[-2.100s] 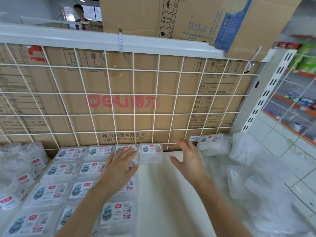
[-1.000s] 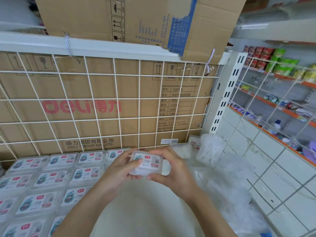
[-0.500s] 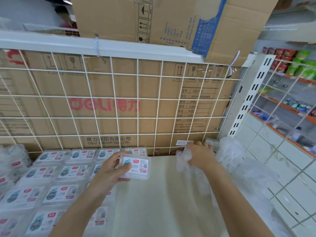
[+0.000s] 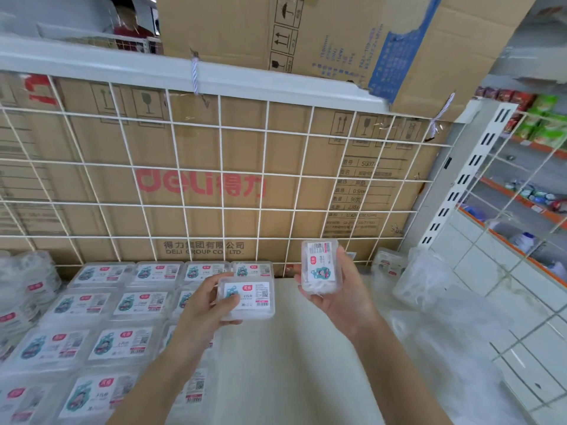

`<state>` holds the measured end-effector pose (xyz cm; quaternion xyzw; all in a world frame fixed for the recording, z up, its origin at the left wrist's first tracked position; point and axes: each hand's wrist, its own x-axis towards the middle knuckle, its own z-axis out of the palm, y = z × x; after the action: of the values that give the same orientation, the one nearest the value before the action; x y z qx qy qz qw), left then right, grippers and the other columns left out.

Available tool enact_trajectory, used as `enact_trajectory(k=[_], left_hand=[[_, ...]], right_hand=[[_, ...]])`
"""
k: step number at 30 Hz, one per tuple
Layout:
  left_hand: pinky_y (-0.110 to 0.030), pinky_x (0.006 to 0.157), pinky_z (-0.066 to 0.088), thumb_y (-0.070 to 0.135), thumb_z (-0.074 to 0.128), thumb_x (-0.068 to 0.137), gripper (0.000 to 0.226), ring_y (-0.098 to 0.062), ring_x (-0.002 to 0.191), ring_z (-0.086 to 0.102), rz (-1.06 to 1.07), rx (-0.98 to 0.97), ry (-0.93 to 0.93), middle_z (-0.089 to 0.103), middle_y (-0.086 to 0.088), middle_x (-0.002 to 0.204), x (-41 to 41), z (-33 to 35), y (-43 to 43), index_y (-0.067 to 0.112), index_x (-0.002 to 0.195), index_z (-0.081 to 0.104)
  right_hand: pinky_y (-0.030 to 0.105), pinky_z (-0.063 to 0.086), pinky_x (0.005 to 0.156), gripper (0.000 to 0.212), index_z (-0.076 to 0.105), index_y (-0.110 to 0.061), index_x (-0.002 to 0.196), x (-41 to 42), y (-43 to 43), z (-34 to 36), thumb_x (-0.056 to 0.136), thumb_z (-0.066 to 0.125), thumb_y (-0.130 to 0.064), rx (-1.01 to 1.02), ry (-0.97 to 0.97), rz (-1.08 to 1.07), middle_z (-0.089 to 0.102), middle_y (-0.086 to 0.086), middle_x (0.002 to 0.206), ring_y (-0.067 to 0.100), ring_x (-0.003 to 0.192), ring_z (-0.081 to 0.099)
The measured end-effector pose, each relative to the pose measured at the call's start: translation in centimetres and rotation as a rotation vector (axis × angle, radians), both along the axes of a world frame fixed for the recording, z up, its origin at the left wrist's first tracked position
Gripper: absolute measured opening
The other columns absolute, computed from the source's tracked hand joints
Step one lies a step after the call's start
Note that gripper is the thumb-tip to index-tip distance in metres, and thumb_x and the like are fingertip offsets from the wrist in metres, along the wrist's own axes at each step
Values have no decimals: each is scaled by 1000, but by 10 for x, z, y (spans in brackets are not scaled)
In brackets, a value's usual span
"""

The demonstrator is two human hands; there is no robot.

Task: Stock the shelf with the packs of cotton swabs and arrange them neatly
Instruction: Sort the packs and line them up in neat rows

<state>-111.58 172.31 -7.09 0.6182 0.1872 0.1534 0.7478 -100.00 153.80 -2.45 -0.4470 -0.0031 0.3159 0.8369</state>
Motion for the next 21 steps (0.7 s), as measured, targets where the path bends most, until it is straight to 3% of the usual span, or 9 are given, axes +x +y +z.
enact_trajectory(k=[3, 5, 7, 9, 12, 16, 19, 21], left_hand=[[-31, 70, 58, 25, 65, 65, 44, -21, 96, 67, 13, -6, -5, 68, -7, 105, -1, 0, 0, 24, 109, 61], [-31, 71, 58, 24, 68, 68, 43, -22, 97, 66, 15, -9, -11, 67, -8, 107, -1, 0, 0, 22, 111, 60], [-30, 69, 58, 19, 70, 72, 41, -23, 99, 65, 22, -18, -15, 66, -8, 107, -1, 0, 0, 18, 112, 59], [-31, 71, 58, 22, 68, 66, 46, -24, 99, 65, 34, -22, -17, 65, -8, 107, -1, 1, -1, 17, 111, 58], [-39, 81, 56, 24, 64, 62, 49, -23, 97, 66, 59, -12, -20, 66, -8, 105, -2, 3, -2, 18, 110, 57], [-44, 85, 54, 27, 67, 58, 50, -23, 95, 66, 60, 8, -23, 65, -9, 104, -4, 3, -3, 21, 106, 58], [-45, 85, 54, 24, 61, 67, 40, -26, 96, 64, 46, 27, -37, 64, -11, 106, -6, 2, -3, 25, 107, 59], [-41, 84, 54, 17, 59, 79, 32, -25, 101, 64, 27, 22, -43, 63, -11, 107, -7, 1, -3, 28, 109, 60]], right_hand=[[37, 58, 71, 45, 59, -6, 114, -9, 4, -8, 76, 60, -28, 11, -5, -23, 66, 16, 102, 32, 98, 62], [36, 59, 68, 28, 59, -5, 108, -13, 8, -12, 82, 57, -16, 8, 11, -76, 68, 14, 95, 30, 93, 63], [29, 56, 65, 14, 59, -8, 100, -16, 12, -17, 90, 50, -11, -11, 13, -156, 70, 7, 82, 19, 77, 67], [25, 53, 63, 11, 57, -10, 98, -20, 16, -21, 93, 47, -11, -16, -8, -201, 69, 5, 81, 13, 69, 67], [30, 50, 74, 21, 53, -12, 111, -29, 25, -25, 93, 46, -5, 46, -109, -176, 64, 9, 97, 18, 84, 63], [35, 50, 79, 27, 50, -11, 103, -41, 41, -26, 84, 60, 3, 25, -225, -257, 67, 7, 90, 19, 82, 65], [35, 49, 78, 43, 46, -12, 90, -48, 55, -29, 64, 81, -11, -68, -266, -341, 64, 9, 87, 21, 81, 63], [27, 50, 71, 52, 45, -9, 87, -55, 61, -33, 54, 83, -24, -149, -275, -377, 62, 7, 83, 16, 76, 63]])
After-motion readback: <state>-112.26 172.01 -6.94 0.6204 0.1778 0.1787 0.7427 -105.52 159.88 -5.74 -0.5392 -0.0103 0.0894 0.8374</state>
